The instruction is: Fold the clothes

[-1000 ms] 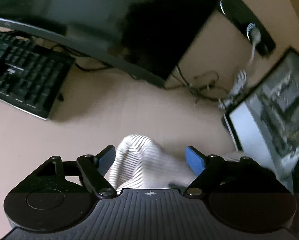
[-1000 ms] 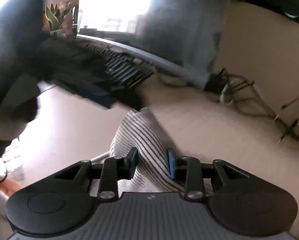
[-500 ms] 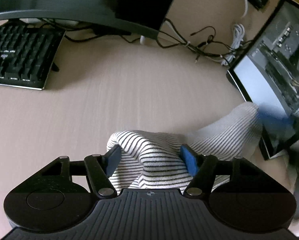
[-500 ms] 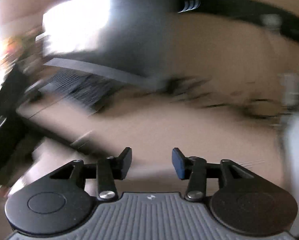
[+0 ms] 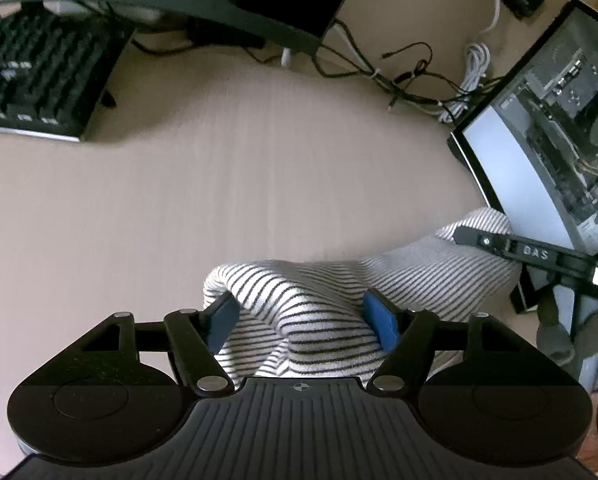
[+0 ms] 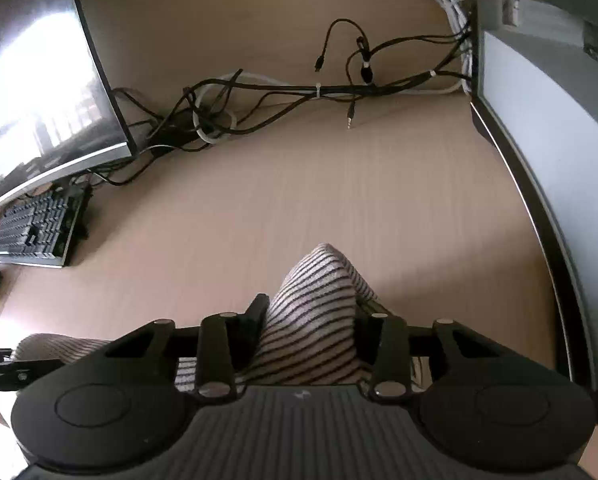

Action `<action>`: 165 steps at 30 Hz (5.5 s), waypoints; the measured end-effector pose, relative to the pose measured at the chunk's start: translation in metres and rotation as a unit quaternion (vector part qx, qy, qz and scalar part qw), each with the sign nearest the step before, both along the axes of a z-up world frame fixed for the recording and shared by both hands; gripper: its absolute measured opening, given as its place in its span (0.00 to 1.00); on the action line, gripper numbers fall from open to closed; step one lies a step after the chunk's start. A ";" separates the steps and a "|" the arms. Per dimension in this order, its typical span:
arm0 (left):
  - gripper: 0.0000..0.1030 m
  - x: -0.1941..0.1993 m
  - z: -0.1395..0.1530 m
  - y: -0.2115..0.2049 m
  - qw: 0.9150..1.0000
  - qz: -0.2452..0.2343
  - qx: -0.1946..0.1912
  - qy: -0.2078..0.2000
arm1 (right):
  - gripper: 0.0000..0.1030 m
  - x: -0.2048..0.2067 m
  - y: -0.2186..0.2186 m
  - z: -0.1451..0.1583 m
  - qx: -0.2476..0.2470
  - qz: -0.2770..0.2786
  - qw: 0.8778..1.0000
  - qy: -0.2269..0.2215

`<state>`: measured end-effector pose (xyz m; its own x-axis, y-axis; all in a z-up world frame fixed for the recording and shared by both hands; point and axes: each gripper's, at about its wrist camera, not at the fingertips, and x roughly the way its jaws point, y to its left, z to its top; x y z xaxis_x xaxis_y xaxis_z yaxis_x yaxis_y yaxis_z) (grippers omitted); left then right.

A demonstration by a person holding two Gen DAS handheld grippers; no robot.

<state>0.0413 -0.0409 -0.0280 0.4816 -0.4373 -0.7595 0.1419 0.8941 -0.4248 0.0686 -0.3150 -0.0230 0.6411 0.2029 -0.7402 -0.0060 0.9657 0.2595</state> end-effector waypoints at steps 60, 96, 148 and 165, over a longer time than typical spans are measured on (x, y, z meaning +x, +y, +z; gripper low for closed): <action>0.56 0.076 0.007 -0.021 0.993 0.008 0.088 -0.072 | 0.65 -0.025 0.018 0.022 -0.064 0.037 0.992 -0.106; 0.77 0.052 0.046 0.015 0.988 0.054 0.044 -0.141 | 0.19 0.009 -0.019 -0.012 -0.061 -0.035 0.993 -0.091; 1.00 0.054 0.003 -0.060 0.986 -0.066 0.079 -0.131 | 1.00 -0.047 0.011 0.008 -0.048 0.011 0.977 -0.206; 1.00 0.046 0.012 -0.060 0.984 -0.070 0.077 -0.142 | 1.00 -0.011 -0.009 -0.041 0.001 0.009 0.997 -0.081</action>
